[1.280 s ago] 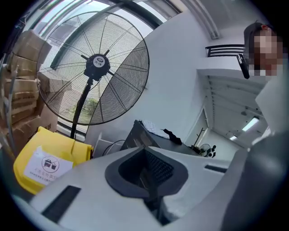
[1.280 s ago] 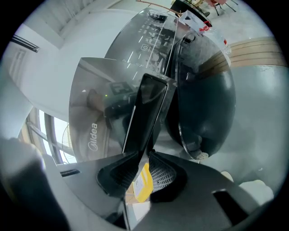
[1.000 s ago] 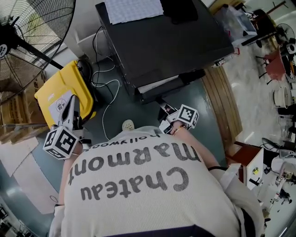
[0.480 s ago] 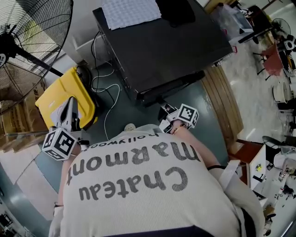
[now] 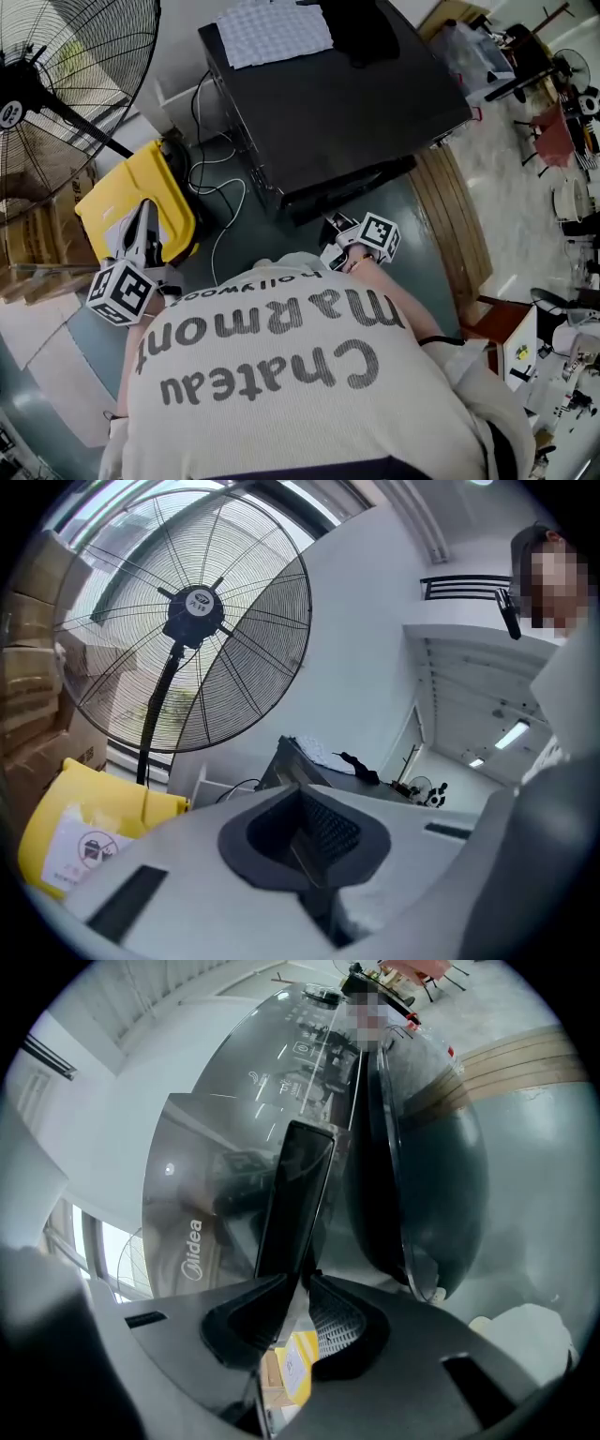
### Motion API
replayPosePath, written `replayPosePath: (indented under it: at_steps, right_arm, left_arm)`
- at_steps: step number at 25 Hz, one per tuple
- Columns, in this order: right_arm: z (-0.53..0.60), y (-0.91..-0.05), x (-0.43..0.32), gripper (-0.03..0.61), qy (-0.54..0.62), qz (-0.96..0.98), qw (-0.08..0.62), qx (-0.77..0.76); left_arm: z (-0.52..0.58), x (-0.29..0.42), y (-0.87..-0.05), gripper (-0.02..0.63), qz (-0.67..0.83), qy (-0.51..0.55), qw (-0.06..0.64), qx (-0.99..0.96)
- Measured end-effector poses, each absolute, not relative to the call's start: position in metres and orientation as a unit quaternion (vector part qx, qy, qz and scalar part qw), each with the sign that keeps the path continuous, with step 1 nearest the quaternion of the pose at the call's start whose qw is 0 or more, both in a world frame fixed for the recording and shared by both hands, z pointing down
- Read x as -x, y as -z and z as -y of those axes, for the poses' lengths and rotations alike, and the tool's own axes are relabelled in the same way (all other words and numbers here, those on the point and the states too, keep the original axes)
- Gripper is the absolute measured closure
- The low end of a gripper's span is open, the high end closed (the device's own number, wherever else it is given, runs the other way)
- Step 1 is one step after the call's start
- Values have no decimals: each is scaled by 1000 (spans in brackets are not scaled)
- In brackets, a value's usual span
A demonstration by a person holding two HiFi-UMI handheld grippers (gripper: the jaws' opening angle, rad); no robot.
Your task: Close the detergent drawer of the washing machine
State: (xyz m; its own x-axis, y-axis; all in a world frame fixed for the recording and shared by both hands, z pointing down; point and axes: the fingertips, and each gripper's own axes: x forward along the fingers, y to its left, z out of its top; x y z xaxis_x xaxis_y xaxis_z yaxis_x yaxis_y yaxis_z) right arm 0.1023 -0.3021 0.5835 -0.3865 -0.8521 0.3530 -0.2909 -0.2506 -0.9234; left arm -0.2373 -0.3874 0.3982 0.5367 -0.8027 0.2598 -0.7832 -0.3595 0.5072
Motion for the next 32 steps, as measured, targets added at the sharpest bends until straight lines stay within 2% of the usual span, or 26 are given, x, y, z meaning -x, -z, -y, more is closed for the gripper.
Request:
replayPosePath:
  at_steps: [8,18,22,27,32]
  right_arm:
    - [306,-590,-99,489,635,-542,230,500]
    - [289,-582,-120,489,671,-511,156,514]
    - [272,-563,-144,491,687,-501,175,496]
    - [259,-512,-165,513,679,-527,218,462]
    - [252,-452,-172,529,642,-587,237,433]
  left_arm:
    - [363,241,-389,606,508,18,286,-812]
    - [305,223,-365,606,565,65,277,-775]
    - [268,192,-365,606,569,84,285,-767]
    - [219,152,-359,606,589,69,241,-768]
    - [180,122,-349,606,595,93,236,-762]
